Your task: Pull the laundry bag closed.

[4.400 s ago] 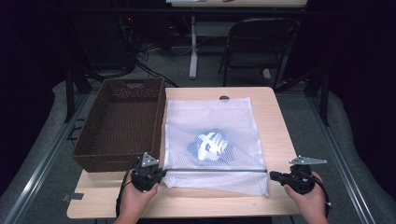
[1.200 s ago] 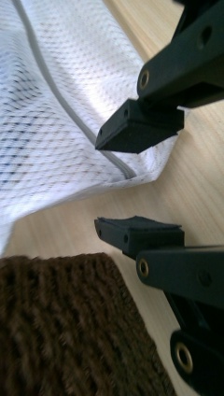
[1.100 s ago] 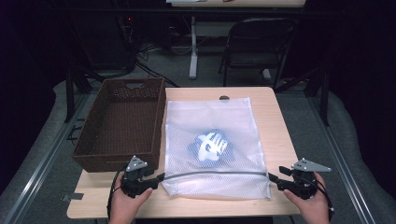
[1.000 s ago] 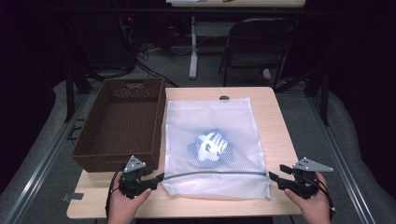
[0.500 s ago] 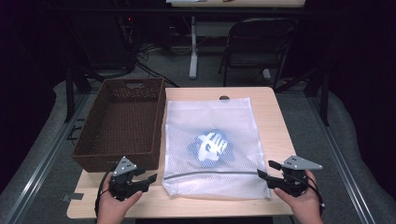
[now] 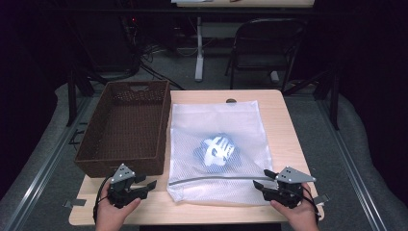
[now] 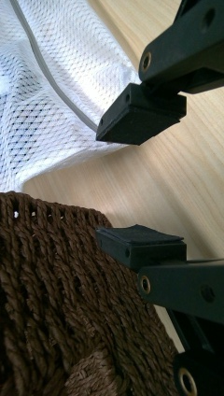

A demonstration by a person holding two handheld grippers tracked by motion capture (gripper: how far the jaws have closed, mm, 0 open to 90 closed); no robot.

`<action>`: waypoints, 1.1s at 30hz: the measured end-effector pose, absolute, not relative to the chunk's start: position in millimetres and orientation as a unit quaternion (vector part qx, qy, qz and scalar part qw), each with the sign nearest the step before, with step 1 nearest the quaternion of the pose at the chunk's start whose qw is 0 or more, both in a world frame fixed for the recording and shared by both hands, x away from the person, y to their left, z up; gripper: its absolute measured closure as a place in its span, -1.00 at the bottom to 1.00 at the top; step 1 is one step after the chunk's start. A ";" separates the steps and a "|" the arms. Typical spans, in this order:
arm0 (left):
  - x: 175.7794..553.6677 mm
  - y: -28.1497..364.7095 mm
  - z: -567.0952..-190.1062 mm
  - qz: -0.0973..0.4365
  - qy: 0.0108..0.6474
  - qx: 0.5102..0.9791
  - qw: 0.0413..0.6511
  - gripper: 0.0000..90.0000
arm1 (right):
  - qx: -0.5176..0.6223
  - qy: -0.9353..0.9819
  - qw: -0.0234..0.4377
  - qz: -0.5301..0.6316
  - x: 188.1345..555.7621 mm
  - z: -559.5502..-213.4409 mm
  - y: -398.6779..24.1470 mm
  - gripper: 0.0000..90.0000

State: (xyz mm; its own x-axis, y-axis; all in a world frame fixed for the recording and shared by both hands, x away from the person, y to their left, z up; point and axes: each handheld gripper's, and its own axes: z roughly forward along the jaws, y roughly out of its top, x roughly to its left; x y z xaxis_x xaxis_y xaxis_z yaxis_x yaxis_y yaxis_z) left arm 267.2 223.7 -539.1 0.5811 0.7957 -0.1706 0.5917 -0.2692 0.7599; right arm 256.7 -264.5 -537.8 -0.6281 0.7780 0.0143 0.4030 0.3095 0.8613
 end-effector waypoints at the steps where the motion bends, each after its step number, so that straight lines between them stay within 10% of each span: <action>1: 267.4 224.4 -539.8 0.123 0.441 0.787 0.413 0.06 | 0.375 0.783 0.208 0.451 256.6 -539.1 -264.2 -0.09; 33: 275.9 227.4 -553.2 0.116 0.452 0.792 0.394 0.03 | 0.359 0.797 0.178 0.452 255.5 -556.9 -256.3 -0.09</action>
State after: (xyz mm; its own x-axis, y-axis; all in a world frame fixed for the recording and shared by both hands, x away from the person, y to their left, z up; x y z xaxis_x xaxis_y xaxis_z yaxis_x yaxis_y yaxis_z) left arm 275.9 227.4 -553.2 0.5645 0.8073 -0.1720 0.6237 -0.2806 0.7296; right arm 255.5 -256.3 -556.9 -0.6794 0.7327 0.0399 0.4111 0.3350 0.8478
